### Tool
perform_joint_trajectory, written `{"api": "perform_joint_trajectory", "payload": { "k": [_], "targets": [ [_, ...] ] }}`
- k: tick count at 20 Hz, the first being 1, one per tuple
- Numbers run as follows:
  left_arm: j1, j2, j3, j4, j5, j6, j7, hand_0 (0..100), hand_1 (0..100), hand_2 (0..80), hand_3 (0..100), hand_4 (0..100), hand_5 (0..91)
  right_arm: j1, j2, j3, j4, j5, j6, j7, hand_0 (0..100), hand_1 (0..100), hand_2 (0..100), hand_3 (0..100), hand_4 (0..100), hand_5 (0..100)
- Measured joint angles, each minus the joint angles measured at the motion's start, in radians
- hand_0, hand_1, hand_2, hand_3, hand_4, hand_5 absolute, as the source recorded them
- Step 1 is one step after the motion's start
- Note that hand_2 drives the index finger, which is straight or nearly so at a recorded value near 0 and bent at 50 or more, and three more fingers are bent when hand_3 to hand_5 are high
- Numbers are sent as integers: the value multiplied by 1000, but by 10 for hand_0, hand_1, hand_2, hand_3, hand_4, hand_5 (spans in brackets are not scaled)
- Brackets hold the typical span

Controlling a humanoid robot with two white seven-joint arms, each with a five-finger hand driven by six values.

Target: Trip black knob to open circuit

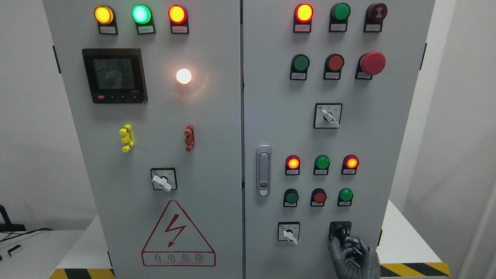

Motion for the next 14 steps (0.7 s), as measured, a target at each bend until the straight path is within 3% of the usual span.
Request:
{"api": "perform_joint_trajectory", "payload": {
  "k": [14],
  "targets": [
    [0, 0, 0, 0, 0, 0, 0, 120, 389, 0, 0, 0, 0, -1, 0, 8, -6, -19, 1, 4, 544, 791, 599, 911, 859, 950]
  ]
}}
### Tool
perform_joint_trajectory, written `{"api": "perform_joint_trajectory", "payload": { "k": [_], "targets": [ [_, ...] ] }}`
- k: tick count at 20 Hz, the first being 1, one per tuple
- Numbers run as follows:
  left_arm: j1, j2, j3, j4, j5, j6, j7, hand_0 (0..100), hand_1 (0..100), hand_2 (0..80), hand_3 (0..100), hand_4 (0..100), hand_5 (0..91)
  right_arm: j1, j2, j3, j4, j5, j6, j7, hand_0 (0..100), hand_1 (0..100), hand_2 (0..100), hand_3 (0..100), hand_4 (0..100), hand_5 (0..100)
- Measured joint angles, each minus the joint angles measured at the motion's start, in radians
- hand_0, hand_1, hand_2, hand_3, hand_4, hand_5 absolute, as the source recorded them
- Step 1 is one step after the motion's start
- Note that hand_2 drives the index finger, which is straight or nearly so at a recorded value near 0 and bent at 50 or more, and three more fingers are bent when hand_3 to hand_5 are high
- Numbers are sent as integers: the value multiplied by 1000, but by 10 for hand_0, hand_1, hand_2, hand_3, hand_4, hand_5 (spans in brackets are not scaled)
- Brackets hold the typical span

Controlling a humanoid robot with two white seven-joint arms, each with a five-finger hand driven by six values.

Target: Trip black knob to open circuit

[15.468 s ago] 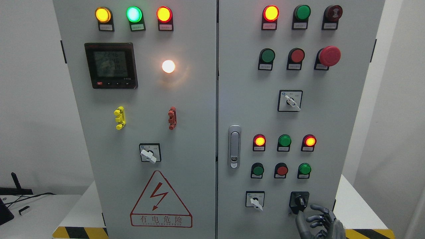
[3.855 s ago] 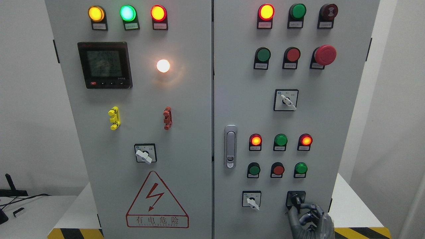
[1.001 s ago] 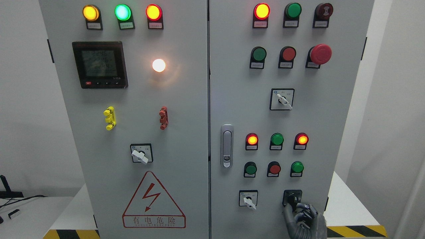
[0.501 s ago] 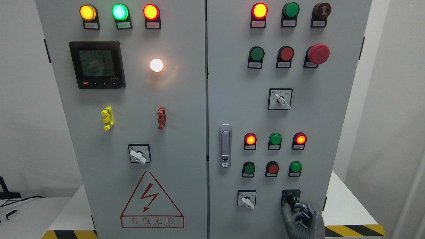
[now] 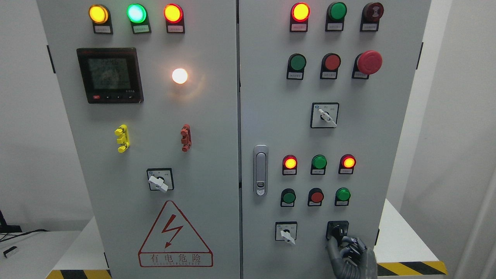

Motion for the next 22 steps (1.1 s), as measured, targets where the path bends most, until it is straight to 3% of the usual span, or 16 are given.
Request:
{"api": "perform_joint_trajectory", "payload": {
  "k": [22],
  "targets": [
    [0, 0, 0, 0, 0, 0, 0, 120, 389, 0, 0, 0, 0, -3, 0, 4, -11, -71, 7, 2, 555, 793, 602, 920, 864, 952]
  ]
}}
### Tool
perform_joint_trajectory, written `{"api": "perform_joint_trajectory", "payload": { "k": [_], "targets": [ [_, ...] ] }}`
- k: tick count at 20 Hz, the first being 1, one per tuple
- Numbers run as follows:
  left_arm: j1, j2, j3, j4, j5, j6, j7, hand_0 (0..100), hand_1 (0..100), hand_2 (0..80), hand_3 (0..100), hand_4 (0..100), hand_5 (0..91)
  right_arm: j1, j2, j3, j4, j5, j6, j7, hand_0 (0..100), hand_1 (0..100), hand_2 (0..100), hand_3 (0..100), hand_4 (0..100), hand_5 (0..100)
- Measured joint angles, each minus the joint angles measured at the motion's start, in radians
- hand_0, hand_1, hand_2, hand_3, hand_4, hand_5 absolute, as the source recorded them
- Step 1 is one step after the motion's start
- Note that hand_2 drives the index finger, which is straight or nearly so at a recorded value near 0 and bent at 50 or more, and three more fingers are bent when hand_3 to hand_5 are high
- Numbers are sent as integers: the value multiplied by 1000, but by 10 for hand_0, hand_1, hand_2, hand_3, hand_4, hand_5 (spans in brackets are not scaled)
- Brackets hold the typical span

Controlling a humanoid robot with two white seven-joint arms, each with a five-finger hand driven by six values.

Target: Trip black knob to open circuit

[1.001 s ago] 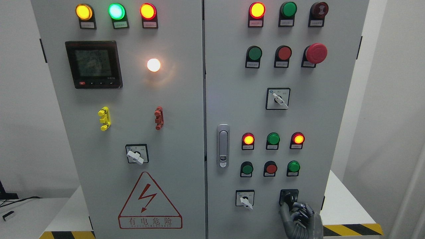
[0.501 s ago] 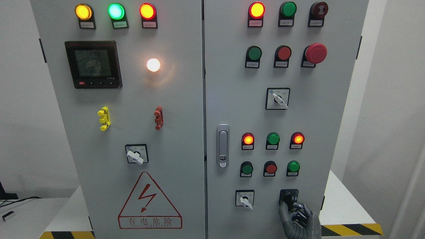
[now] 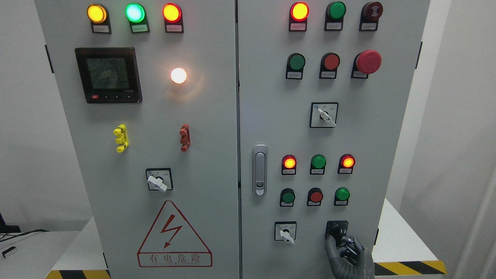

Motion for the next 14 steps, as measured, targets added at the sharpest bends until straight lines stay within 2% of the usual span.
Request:
{"api": "perform_joint_trajectory", "payload": {
  "k": [14],
  "targets": [
    [0, 0, 0, 0, 0, 0, 0, 120, 389, 0, 0, 0, 0, -3, 0, 2, -5, -10, 10, 1, 563, 791, 609, 924, 871, 954]
  ]
}}
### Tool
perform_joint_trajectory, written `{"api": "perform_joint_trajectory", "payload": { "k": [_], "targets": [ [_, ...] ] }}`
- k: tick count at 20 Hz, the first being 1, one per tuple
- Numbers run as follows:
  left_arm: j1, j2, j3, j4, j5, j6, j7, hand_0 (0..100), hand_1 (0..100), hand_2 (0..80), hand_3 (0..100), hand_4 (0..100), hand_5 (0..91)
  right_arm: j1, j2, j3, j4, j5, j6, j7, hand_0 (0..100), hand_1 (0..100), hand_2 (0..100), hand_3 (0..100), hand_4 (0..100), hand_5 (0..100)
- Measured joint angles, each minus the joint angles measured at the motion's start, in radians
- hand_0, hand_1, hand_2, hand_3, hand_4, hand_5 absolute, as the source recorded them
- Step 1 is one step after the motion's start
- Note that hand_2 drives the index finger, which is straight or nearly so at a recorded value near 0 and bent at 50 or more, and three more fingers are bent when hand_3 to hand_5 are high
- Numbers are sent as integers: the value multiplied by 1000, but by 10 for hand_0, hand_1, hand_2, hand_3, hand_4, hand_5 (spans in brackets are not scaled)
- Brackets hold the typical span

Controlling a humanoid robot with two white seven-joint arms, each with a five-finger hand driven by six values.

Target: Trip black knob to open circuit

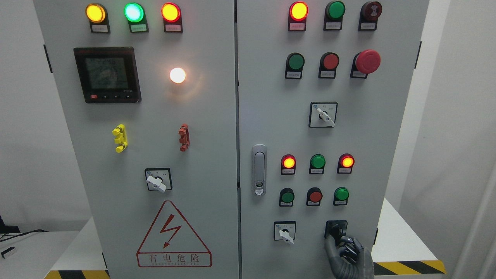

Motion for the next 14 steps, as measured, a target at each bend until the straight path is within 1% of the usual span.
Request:
{"api": "perform_joint_trajectory", "payload": {
  "k": [14],
  "targets": [
    [0, 0, 0, 0, 0, 0, 0, 120, 389, 0, 0, 0, 0, 0, 0, 6, -9, -57, 13, 0, 566, 793, 611, 924, 876, 954]
  ]
}}
